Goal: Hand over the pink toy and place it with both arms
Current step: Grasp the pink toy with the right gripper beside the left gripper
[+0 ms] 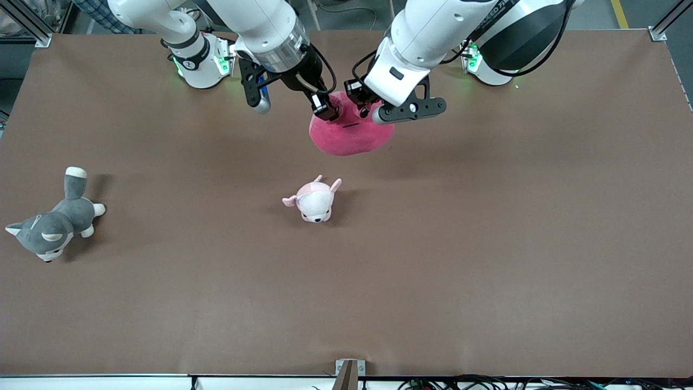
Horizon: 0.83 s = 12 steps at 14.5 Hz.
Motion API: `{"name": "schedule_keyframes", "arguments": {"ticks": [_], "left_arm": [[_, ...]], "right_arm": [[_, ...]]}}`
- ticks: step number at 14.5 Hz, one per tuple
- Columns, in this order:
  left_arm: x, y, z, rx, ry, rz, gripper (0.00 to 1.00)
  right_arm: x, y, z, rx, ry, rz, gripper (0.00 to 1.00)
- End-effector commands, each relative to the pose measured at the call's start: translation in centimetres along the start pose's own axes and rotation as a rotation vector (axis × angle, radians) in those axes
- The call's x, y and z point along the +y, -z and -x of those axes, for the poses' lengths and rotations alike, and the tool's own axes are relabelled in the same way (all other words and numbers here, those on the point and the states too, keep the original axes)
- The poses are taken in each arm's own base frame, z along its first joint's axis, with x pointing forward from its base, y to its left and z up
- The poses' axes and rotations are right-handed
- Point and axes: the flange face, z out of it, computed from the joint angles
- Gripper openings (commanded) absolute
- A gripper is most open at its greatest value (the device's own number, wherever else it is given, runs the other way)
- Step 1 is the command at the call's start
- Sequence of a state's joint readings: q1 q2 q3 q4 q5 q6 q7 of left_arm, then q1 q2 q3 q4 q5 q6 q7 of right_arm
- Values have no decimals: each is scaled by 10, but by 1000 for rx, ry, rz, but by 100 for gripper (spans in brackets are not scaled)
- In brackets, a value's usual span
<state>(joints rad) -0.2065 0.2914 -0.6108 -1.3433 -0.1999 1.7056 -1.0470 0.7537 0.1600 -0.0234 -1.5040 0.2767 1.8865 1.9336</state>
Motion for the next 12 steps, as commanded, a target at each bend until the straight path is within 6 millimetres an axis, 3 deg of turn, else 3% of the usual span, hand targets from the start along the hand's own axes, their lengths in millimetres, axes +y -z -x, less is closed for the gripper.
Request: {"name": "schedule_keyframes", "arguments": {"ticks": [1, 3, 4, 6, 7, 9, 10, 12], "left_arm": [[3, 6, 2, -1, 3, 12, 2], [3, 7, 3, 0, 3, 12, 7], [3, 8, 3, -2, -3, 15, 28], [4, 10, 4, 1, -11, 18, 93], [3, 13, 6, 8, -10, 20, 100], [-2, 19, 1, 20, -1, 16, 100], [-6, 24, -2, 47, 2, 5, 100], [-13, 42, 2, 128, -21, -25, 100]], "right_arm": [[0, 0, 2, -18, -5, 0, 1], [-1, 2, -2, -15, -8, -4, 0], [-2, 3, -3, -18, -1, -6, 0], [-6, 9, -7, -19, 3, -15, 0], [-9, 15, -13, -19, 9, -23, 0], [-17, 23, -35, -7, 44, -23, 0], [-18, 28, -51, 6, 47, 4, 0], [-25, 34, -102, 30, 86, 59, 0]]}}
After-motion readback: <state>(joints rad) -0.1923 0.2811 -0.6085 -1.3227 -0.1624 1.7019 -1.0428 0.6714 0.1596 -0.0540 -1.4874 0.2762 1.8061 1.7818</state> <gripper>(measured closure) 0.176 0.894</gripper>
